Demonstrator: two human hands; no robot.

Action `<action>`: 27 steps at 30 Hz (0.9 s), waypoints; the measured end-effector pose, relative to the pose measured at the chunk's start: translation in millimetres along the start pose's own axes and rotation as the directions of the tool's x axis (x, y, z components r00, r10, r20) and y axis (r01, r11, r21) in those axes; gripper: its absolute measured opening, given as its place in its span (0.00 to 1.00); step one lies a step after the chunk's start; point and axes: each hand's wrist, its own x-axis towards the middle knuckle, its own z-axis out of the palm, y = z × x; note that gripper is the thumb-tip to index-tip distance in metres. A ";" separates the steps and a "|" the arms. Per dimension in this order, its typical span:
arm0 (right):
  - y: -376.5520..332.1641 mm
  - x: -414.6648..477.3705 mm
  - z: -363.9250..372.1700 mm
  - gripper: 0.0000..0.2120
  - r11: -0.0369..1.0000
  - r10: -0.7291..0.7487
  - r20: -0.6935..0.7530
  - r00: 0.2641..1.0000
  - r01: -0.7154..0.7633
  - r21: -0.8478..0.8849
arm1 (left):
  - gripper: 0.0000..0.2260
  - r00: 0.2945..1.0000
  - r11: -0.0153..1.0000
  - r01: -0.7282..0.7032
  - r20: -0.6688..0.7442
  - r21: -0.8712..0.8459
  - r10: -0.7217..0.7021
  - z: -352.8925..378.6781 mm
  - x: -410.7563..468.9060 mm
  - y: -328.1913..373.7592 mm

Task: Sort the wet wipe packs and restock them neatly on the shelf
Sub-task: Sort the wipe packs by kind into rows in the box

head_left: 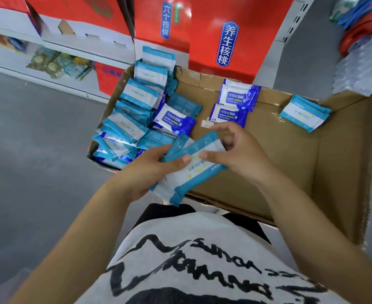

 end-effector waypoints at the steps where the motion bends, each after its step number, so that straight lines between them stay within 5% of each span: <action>1: -0.5 6.7 12.0 0.27 1.000 -0.016 -0.022 1.000 0.016 -0.008 | 0.18 1.000 1.000 0.024 0.011 0.004 -0.025 -9.0 -0.3 -0.4; 6: -0.8 39.2 71.6 0.17 0.994 -0.051 0.061 0.997 0.057 -0.098 | 0.11 0.986 0.982 0.161 0.054 -0.103 -0.156 -61.1 -2.4 -3.1; 12: -17.9 87.6 139.4 0.10 0.989 -0.004 0.215 0.977 0.035 -0.140 | 0.15 0.974 0.931 0.228 0.060 -0.285 -0.220 -142.4 -4.4 -16.8; 15: -15.2 121.5 168.1 0.03 0.994 0.044 0.143 0.989 -0.029 -0.102 | 0.16 0.978 0.893 0.182 -0.021 -0.412 -0.209 -178.8 0.1 -29.6; 19: 22.5 182.2 193.0 0.13 0.943 0.086 -0.047 0.995 -0.096 -0.319 | 0.17 0.970 0.827 0.099 -0.130 -0.554 -0.203 -216.6 4.2 -46.0; 23: 53.9 216.1 214.0 0.32 0.767 0.183 -0.092 0.979 -0.201 -0.610 | 0.16 0.944 0.811 0.018 -0.257 -0.585 -0.206 -240.4 6.4 -61.5; 27: 65.4 211.4 222.2 0.29 0.784 0.182 -0.200 0.963 -0.265 -0.561 | 0.17 0.911 0.797 -0.039 -0.349 -0.603 -0.219 -255.3 11.4 -76.5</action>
